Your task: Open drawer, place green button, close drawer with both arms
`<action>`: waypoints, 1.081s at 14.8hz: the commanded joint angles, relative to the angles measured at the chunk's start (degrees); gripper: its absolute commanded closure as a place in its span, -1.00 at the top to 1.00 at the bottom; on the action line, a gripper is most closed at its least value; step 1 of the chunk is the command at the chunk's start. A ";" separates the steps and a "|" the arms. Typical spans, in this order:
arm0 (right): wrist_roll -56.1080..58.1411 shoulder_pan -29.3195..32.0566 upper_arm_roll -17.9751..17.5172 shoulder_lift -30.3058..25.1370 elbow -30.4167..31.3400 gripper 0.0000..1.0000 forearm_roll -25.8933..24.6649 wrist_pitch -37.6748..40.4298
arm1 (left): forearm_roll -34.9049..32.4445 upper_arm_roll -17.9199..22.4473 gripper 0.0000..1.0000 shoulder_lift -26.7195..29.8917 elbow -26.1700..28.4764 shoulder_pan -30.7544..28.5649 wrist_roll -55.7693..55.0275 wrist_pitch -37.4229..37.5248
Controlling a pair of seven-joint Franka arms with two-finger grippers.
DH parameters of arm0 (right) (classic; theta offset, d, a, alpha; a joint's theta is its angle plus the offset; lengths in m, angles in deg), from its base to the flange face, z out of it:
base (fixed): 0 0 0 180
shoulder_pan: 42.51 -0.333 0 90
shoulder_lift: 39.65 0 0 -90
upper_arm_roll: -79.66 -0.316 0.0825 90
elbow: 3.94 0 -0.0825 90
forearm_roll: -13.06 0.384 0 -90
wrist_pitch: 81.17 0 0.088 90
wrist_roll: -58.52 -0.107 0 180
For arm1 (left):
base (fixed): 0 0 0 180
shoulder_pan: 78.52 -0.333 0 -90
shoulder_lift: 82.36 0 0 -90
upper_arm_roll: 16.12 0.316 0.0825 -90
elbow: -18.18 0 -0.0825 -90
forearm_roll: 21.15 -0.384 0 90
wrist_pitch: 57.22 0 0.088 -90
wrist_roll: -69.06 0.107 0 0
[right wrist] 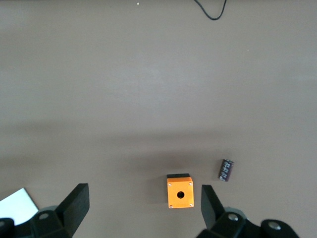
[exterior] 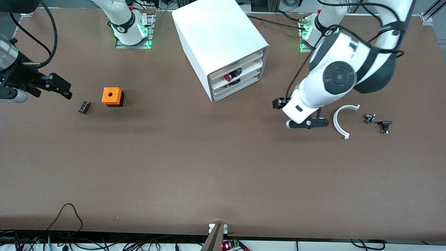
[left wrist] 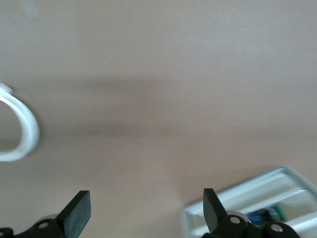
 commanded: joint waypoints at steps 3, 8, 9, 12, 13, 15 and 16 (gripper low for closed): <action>4.73 0.19 0.87 0.22 -1.00 1.00 1.65 0.73 | -4.85 -0.75 1.00 0.41 -6.35 -4.92 13.38 5.72; 4.99 0.19 0.87 0.04 -1.01 1.00 1.65 0.82 | -1.35 14.23 1.00 6.64 -3.03 0.31 26.85 4.85; 4.99 0.19 0.87 0.13 -1.01 1.00 1.56 0.82 | 1.01 16.80 1.00 8.05 -1.54 0.94 26.94 4.15; 4.90 0.19 0.87 0.04 -1.01 1.00 1.47 0.82 | 2.36 19.36 1.00 16.55 9.77 0.86 27.03 -2.60; 4.90 0.19 0.96 0.13 -1.01 1.00 1.47 0.91 | 2.44 20.24 1.00 18.85 12.60 0.86 27.38 -3.76; 4.90 0.19 0.96 0.13 -1.01 1.00 1.39 0.82 | 4.97 21.91 1.00 21.06 15.87 0.77 28.34 -5.51; 4.90 0.19 0.96 0.13 -1.01 1.00 1.30 0.82 | 6.65 22.09 1.00 21.59 16.58 0.77 29.31 -5.87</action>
